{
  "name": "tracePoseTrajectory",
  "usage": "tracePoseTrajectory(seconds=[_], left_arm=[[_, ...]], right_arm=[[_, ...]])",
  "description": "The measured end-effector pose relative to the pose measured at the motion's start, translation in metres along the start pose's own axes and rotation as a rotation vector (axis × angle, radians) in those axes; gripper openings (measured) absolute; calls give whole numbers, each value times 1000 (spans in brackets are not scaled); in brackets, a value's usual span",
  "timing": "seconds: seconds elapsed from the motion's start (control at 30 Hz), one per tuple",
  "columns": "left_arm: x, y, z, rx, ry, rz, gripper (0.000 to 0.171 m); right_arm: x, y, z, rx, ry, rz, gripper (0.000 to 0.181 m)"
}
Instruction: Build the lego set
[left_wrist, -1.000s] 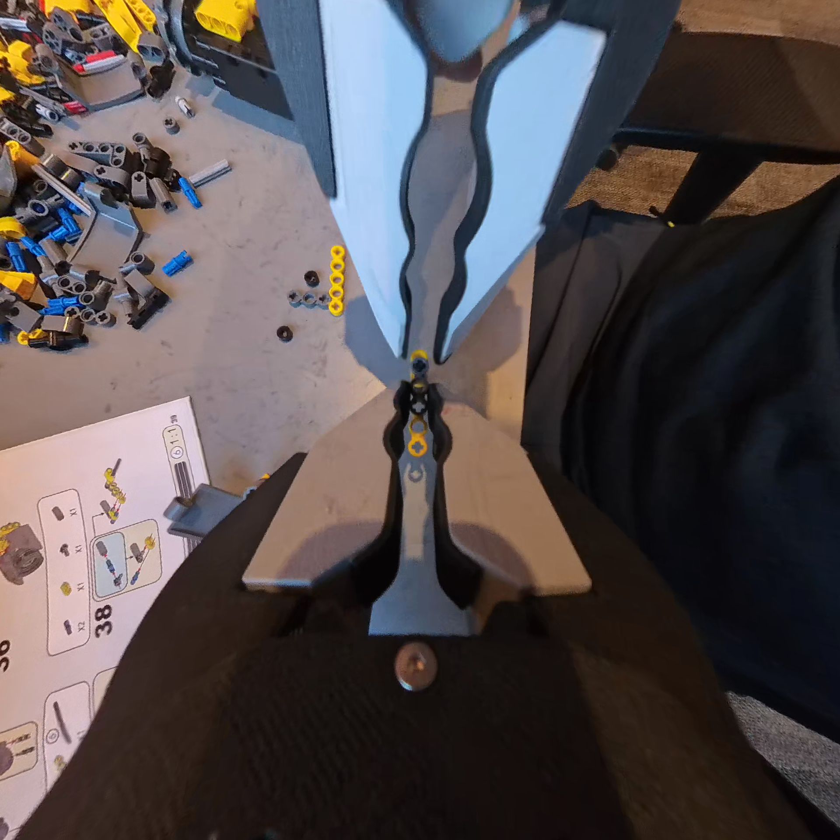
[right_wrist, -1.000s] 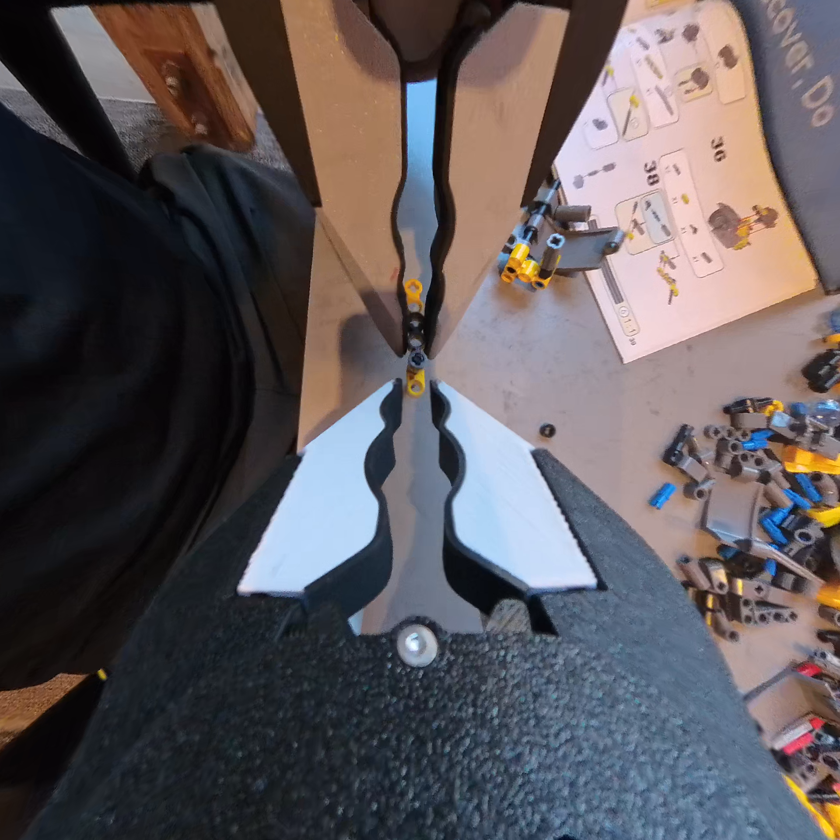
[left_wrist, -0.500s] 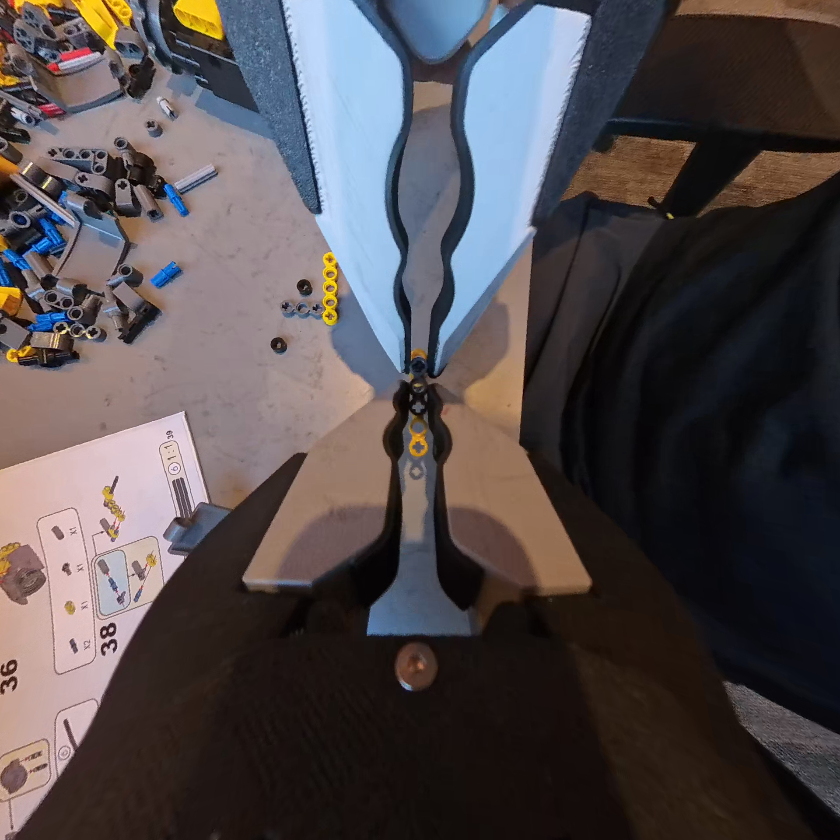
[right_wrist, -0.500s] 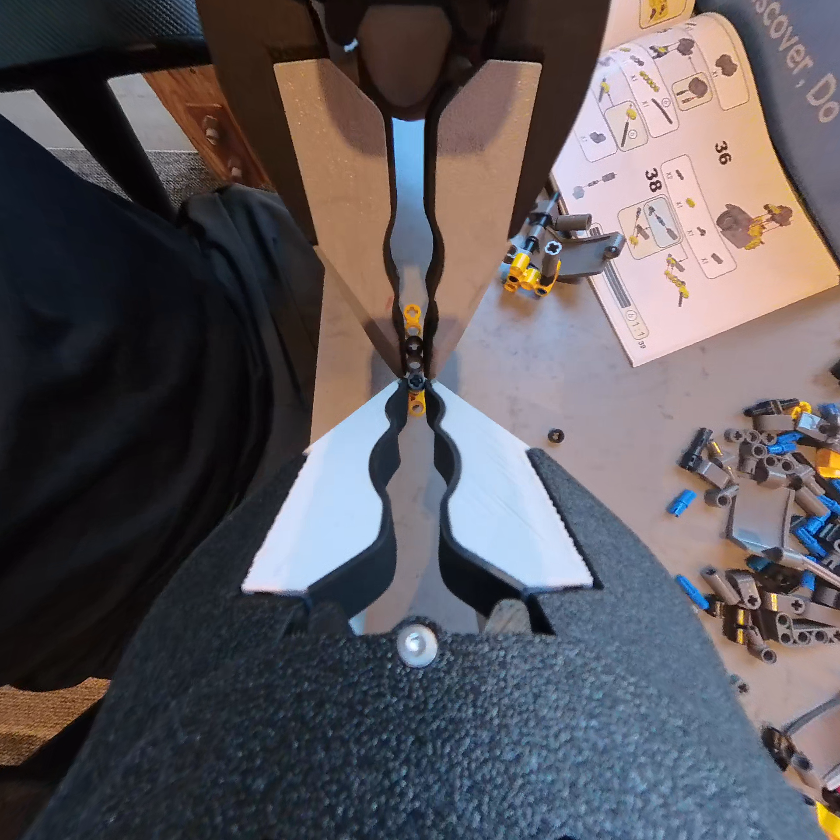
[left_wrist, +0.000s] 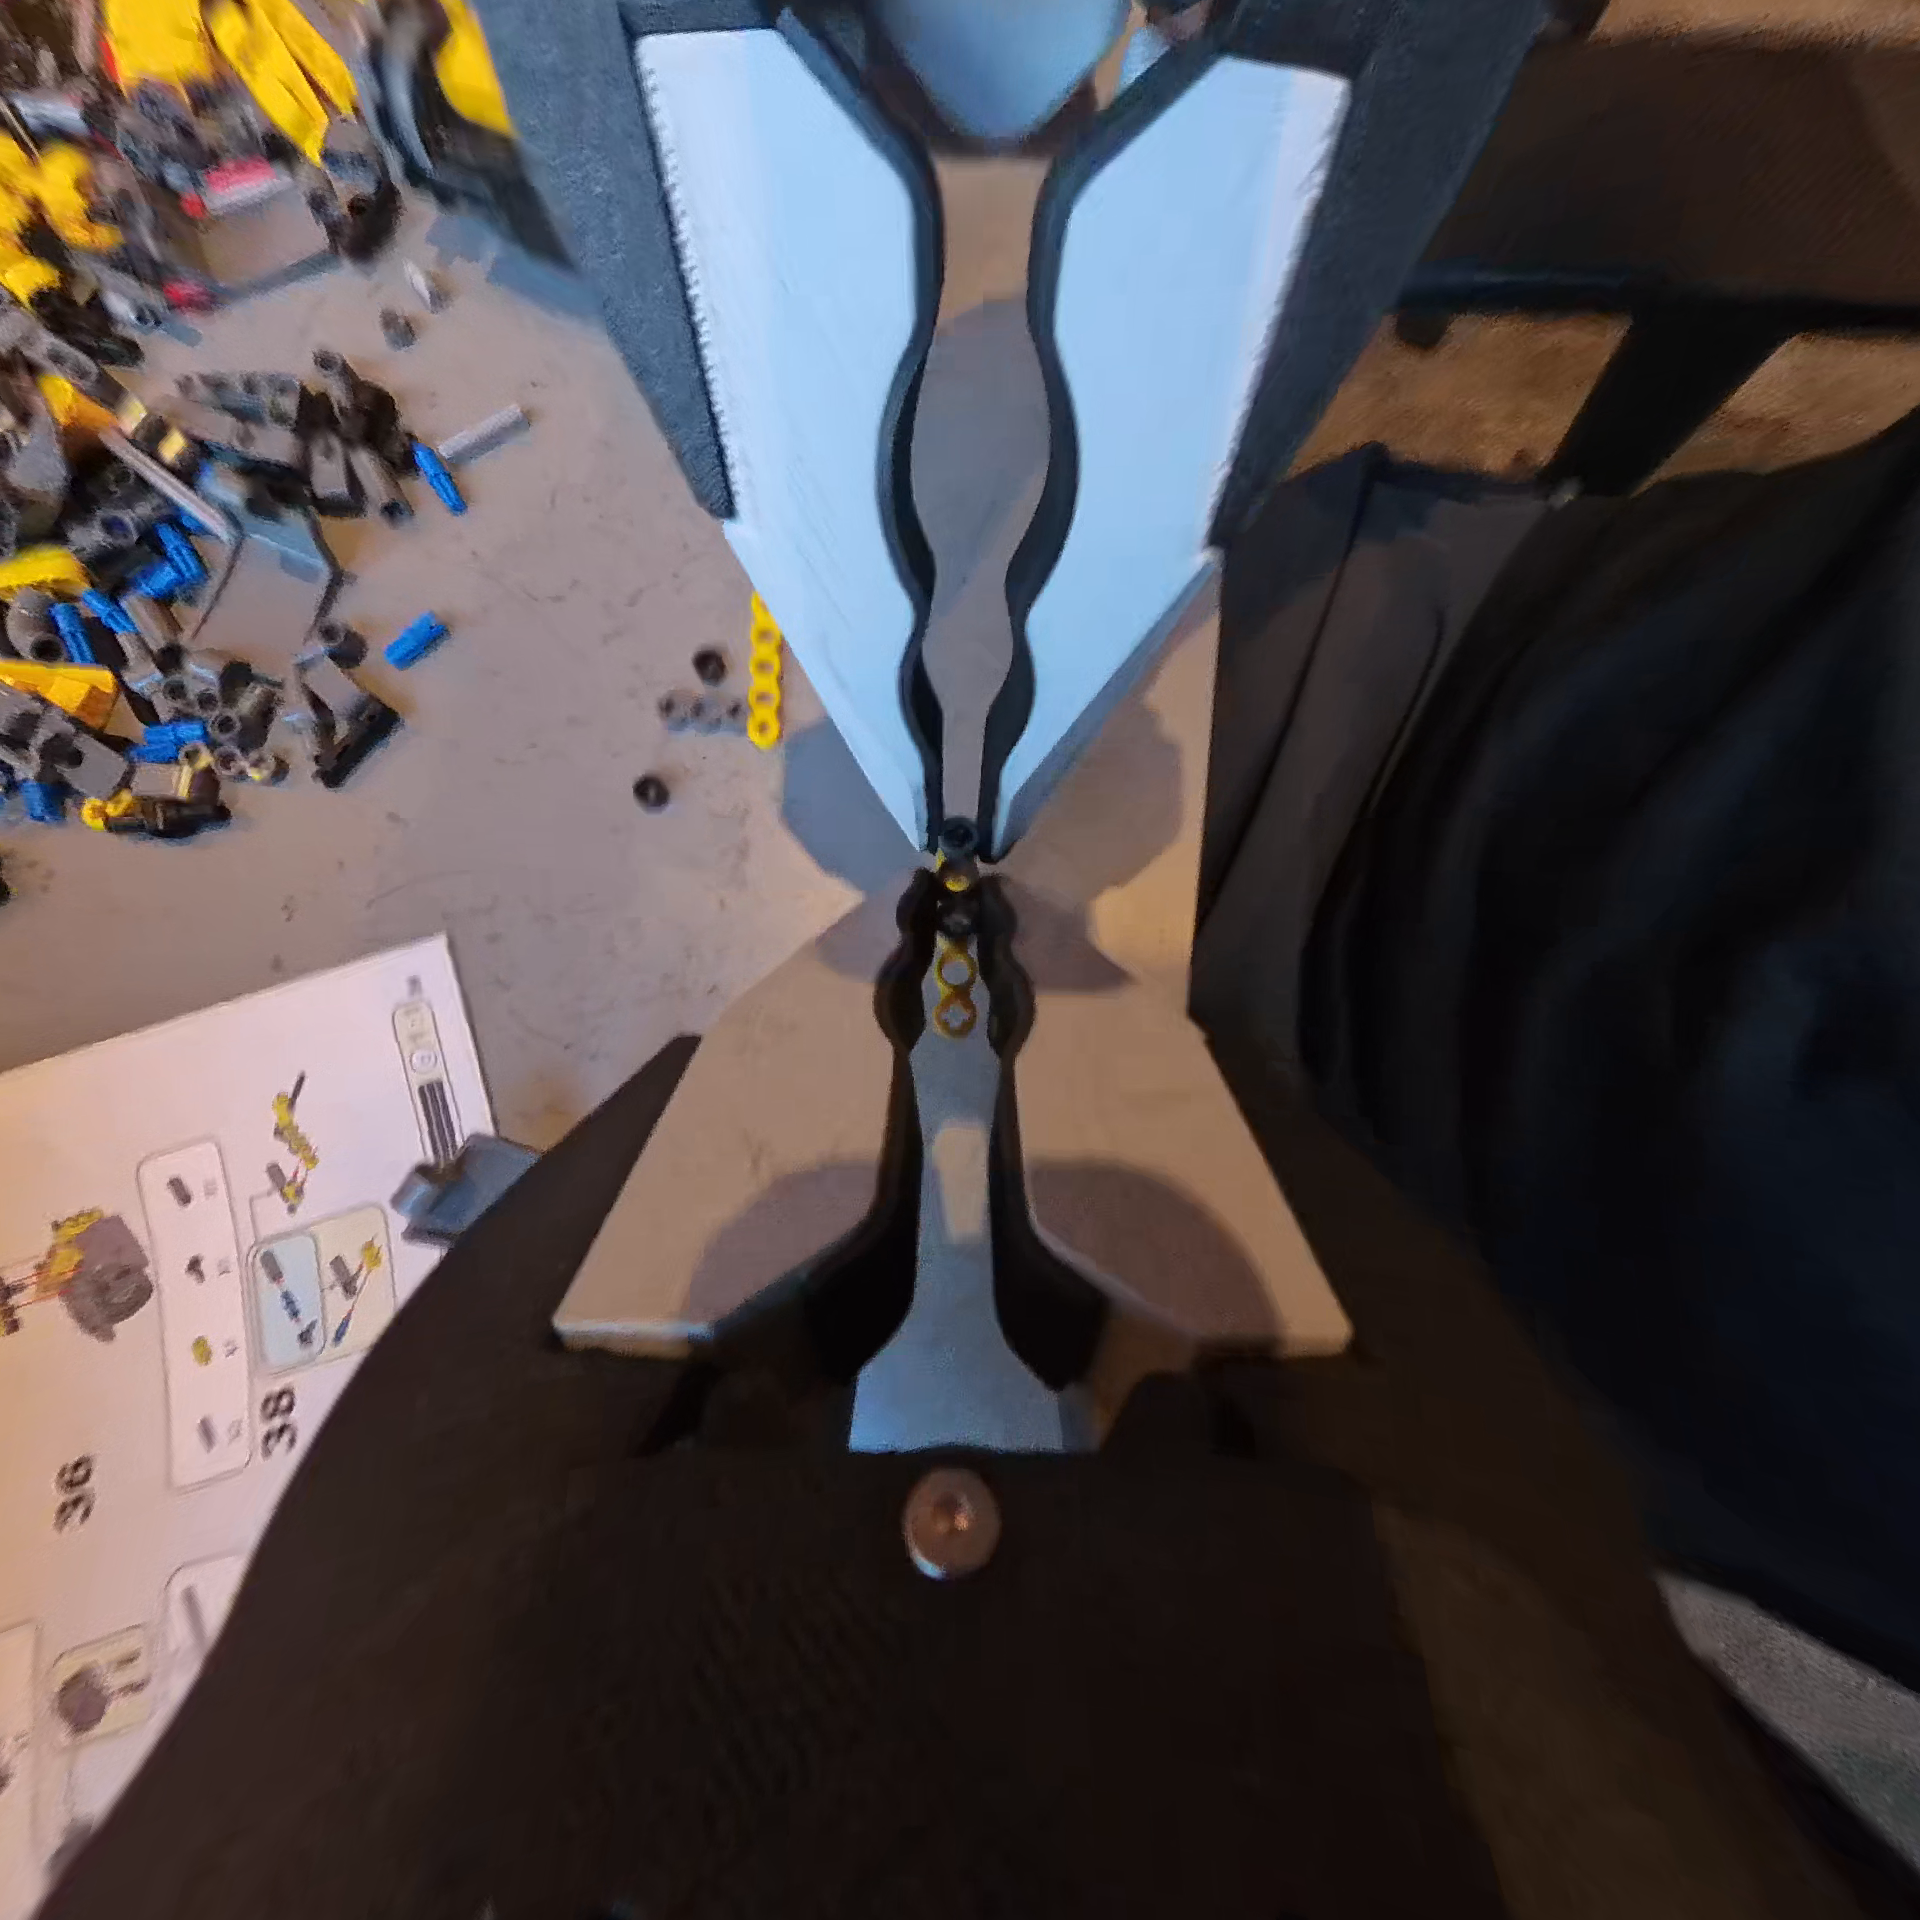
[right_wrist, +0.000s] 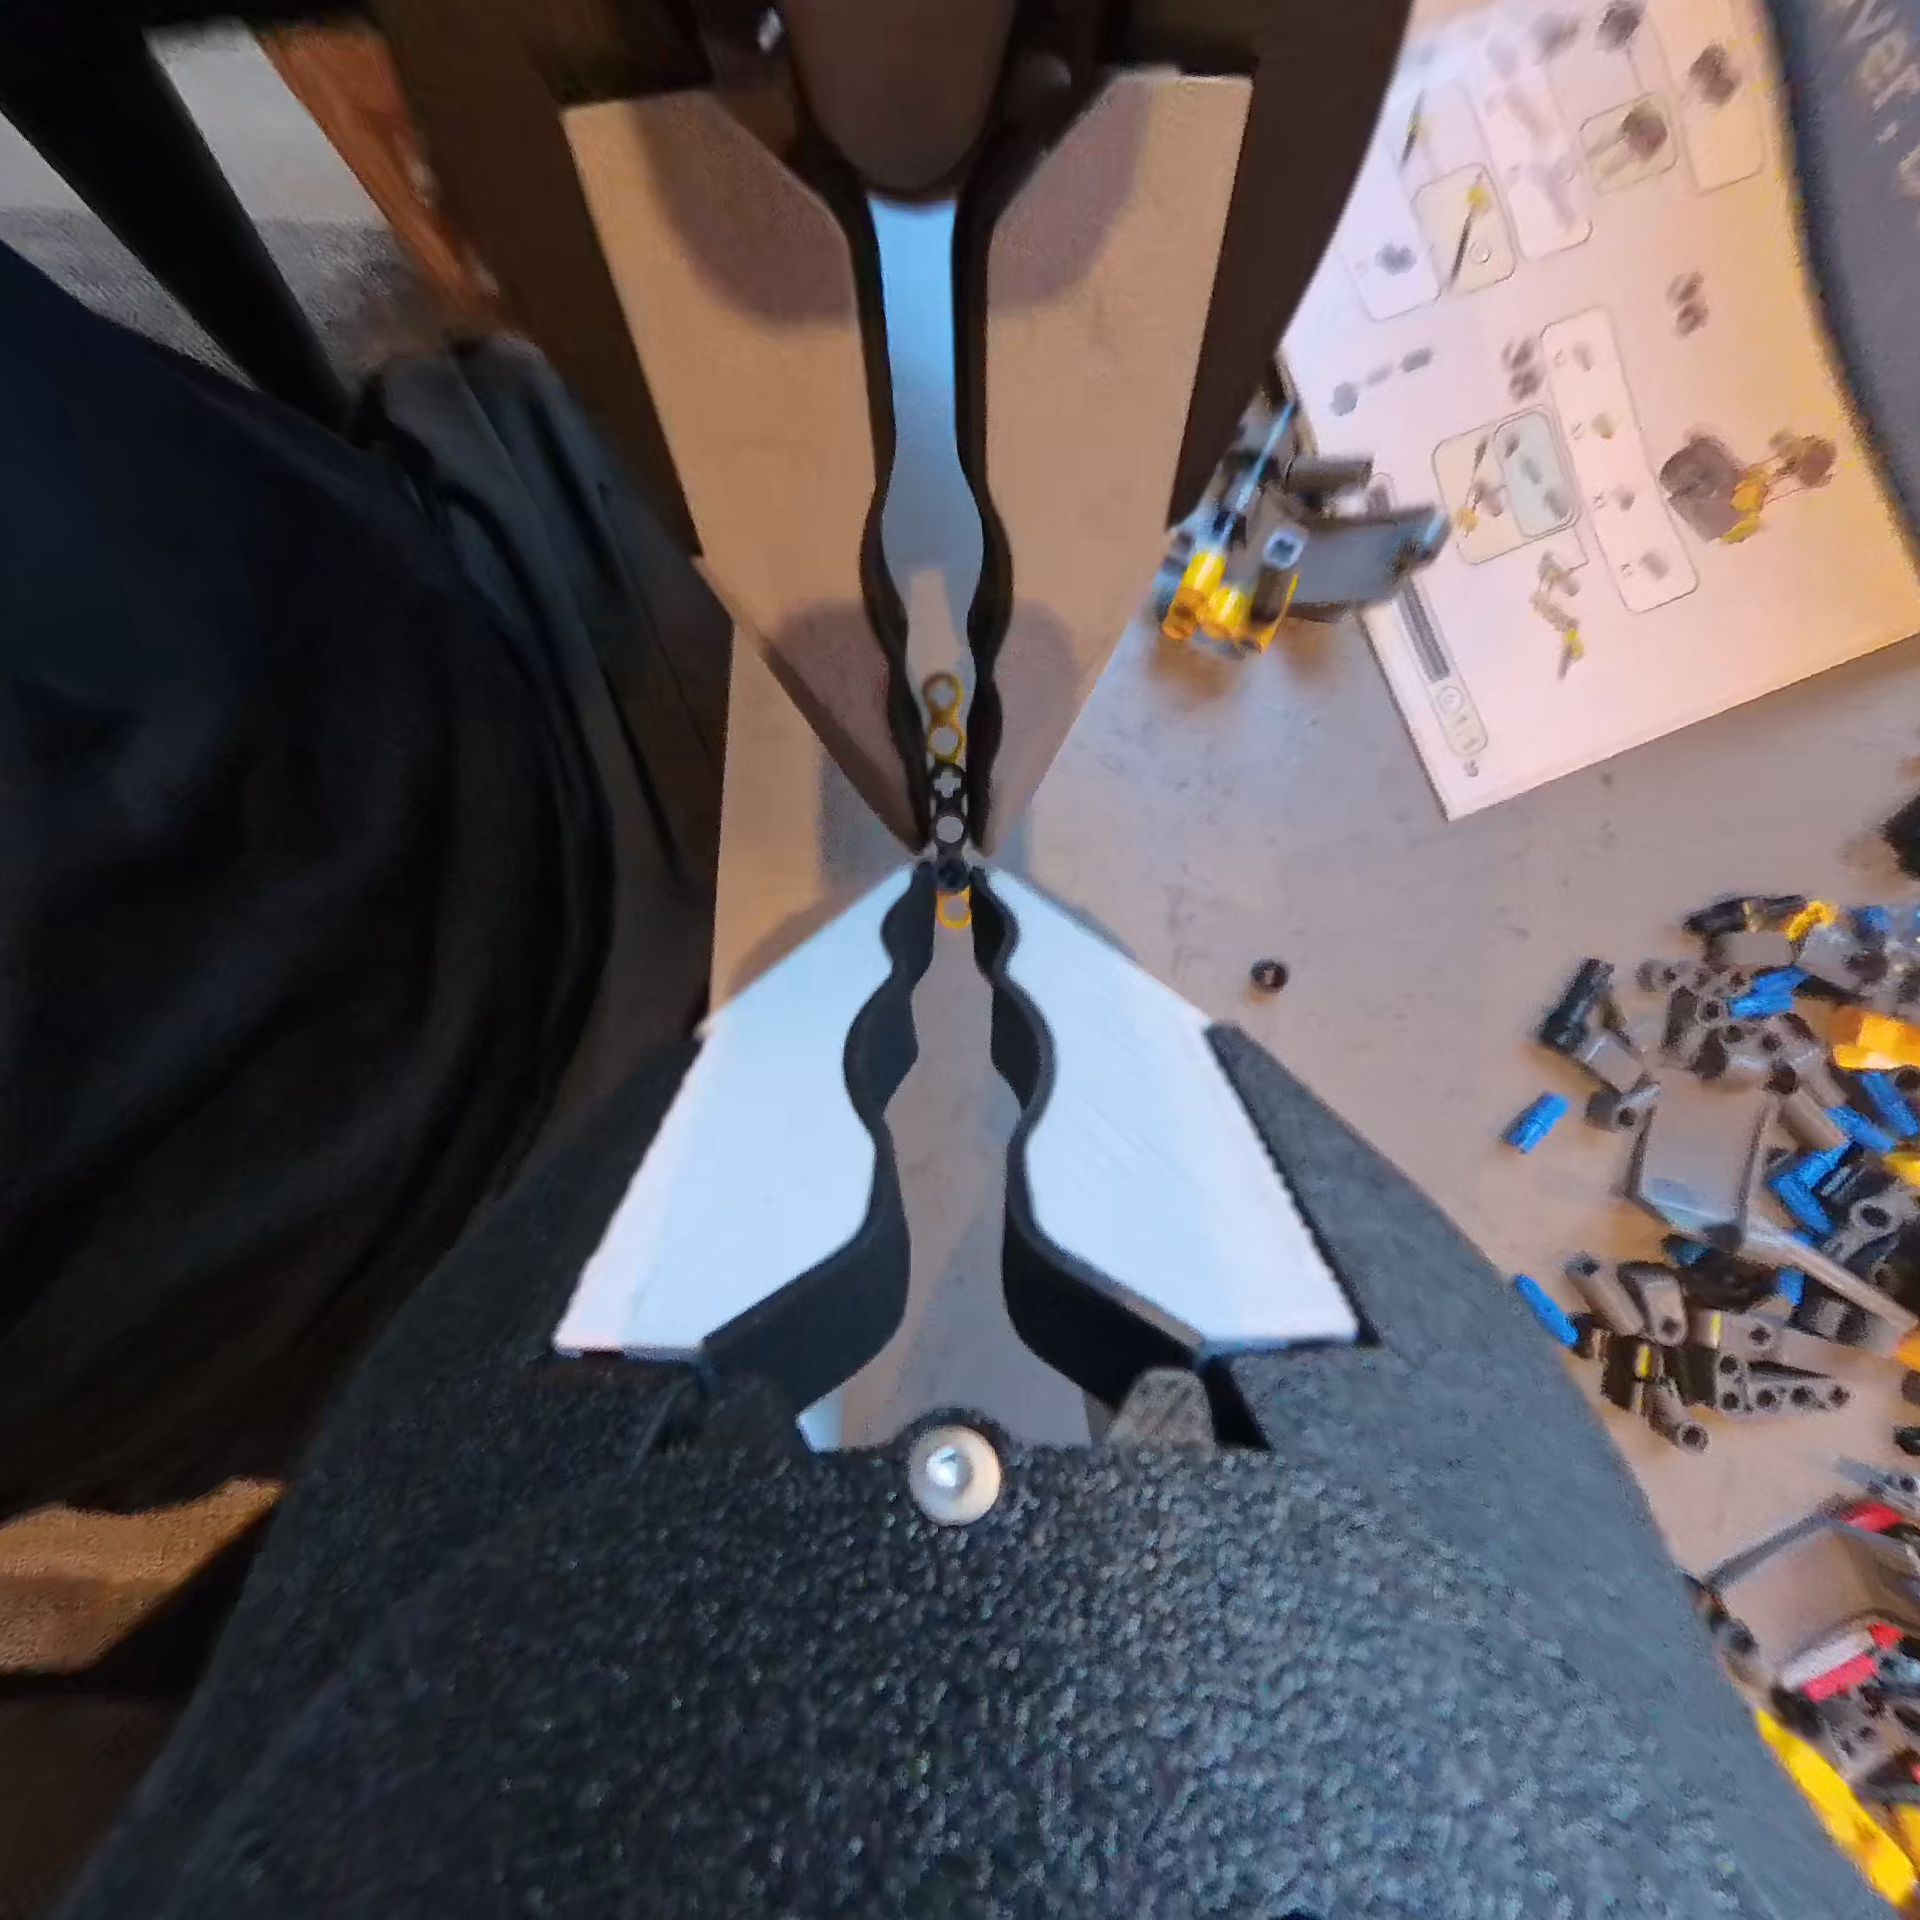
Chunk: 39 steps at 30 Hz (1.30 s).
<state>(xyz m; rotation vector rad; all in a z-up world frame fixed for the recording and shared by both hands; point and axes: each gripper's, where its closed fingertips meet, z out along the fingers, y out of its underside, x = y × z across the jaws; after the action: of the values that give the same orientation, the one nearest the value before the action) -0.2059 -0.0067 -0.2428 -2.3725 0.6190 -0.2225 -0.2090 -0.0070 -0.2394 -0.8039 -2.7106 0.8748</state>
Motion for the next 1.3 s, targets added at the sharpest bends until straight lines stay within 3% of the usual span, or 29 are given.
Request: tracePoseTrajectory(seconds=[0.23,0.33,0.4,0.57,0.73,0.87,1.13,1.23,1.3], left_arm=[[-5,-11,-14,10,-27,19,6],[-2,9,9,-20,38,-27,7],[-7,7,5,17,62,-85,7],[-11,2,-6,15,6,-28,6],[-11,-1,-14,117,91,-164,6],[-14,-2,-22,240,221,-363,6],[-14,3,-17,297,319,-499,6],[-10,5,-11,292,374,-565,6],[-9,8,-8,281,406,-609,6]], right_arm=[[5,-9,-11,-41,36,-31,6],[1,7,12,-109,-28,-7,7],[6,5,11,-94,-12,-1,6],[11,-5,4,-52,10,-19,7],[13,-11,-5,34,29,-39,8],[17,-13,-18,137,-2,60,17],[17,-2,-4,171,46,97,35],[20,-3,4,165,155,-11,36],[19,-3,8,137,225,-122,26]])
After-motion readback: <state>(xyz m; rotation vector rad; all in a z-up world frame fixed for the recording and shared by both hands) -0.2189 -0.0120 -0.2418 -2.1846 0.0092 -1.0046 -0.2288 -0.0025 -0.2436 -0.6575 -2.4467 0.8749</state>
